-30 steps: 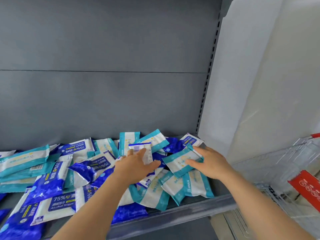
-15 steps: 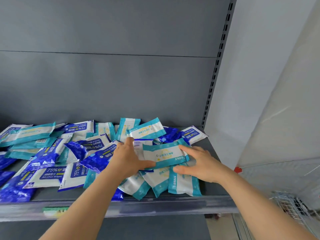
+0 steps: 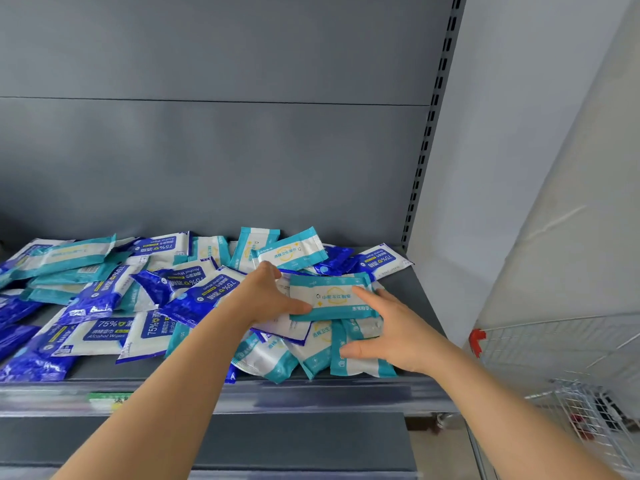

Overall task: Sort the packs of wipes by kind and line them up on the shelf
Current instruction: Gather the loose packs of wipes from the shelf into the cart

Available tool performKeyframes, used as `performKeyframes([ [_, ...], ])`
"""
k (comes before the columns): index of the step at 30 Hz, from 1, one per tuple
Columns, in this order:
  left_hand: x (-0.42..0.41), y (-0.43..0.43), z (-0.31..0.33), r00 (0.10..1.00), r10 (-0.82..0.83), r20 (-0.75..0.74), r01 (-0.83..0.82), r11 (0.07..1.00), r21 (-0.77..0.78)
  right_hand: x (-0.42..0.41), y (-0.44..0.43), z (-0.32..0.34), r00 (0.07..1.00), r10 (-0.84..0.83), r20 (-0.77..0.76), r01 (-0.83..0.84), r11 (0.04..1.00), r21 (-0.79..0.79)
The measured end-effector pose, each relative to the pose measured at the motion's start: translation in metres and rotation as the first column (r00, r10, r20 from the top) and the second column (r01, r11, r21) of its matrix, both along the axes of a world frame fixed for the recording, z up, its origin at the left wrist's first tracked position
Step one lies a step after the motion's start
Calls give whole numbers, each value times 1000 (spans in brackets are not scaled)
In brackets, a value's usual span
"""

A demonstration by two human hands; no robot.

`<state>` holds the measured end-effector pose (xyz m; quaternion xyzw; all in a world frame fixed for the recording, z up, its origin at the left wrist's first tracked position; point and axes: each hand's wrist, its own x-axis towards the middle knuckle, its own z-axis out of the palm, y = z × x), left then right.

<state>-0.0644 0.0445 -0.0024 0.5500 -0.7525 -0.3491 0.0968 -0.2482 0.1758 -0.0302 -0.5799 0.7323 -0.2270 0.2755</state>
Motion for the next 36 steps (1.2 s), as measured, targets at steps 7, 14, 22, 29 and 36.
performKeyframes([
  [7,4,-6,-2,999,-50,15,48,995,93,9,9,-1,993,-121,5,121,989,-90],
  [14,3,4,-5,974,-82,-210,109,987,119,26,14,13,948,-212,235,238,968,-86],
  [22,0,20,-18,822,10,-569,121,974,192,38,3,0,824,-424,377,503,852,-142],
  [29,-1,16,-23,661,89,-745,210,931,298,50,-6,-7,747,-441,498,596,776,-206],
  [36,5,10,-27,567,127,-814,337,866,370,54,-8,-2,740,-419,527,605,757,-247],
])
